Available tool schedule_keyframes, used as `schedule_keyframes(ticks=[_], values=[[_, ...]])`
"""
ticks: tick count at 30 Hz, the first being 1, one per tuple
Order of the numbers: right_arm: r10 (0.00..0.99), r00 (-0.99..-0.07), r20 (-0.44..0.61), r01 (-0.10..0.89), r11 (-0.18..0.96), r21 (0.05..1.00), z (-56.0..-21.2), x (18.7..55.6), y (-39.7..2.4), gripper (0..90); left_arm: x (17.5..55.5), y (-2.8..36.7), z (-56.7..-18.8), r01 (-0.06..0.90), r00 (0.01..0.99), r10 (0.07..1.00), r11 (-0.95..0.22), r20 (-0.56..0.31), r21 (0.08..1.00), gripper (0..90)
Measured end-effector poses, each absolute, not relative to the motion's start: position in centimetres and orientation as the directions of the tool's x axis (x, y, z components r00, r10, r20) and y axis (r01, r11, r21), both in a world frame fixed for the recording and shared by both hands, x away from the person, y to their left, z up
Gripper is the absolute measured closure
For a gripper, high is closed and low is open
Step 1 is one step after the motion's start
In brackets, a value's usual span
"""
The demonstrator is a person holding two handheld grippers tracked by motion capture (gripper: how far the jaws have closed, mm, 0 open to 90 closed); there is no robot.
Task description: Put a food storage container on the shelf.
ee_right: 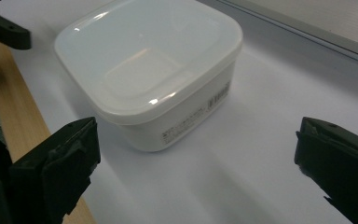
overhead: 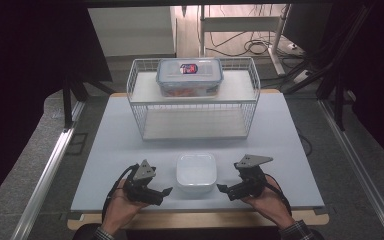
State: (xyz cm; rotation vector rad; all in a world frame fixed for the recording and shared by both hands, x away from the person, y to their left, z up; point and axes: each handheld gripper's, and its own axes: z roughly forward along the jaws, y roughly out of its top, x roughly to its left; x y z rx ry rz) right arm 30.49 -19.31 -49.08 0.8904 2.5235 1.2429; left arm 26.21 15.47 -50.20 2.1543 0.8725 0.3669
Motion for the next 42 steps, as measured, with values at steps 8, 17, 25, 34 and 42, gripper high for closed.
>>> schedule_keyframes(ticks=[8, 17, 25, 34, 42], values=[[0.592, -0.796, 0.127, 0.469, 0.470, 0.748, -48.1, 30.8, -19.0, 12.9, 27.0, 15.4, -49.1, 0.456, 0.714, 0.700, -0.455, -0.009, 0.765, 19.0], [0.570, -0.812, 0.129, 0.453, 0.475, 0.754, -47.3, 31.9, -17.9, 21.4, 28.7, 13.6, -48.1, 0.429, 0.734, 0.680, -0.454, -0.008, 0.781, 23.3], [0.546, -0.822, 0.163, 0.479, 0.507, 0.716, -48.3, 33.9, -16.4, 21.7, 30.9, 12.3, -48.8, 0.477, 0.744, 0.663, -0.443, -0.081, 0.759, 23.6], [0.536, -0.795, 0.284, 0.565, 0.484, 0.668, -48.8, 35.1, -16.1, 20.9, 31.8, 12.3, -50.0, 0.584, 0.736, 0.617, -0.371, -0.278, 0.722, 19.2], [0.557, -0.756, 0.343, 0.630, 0.477, 0.613, -48.3, 34.2, -16.0, 35.4, 31.2, 13.1, -50.1, 0.665, 0.703, 0.584, -0.337, -0.407, 0.666, 31.3]])
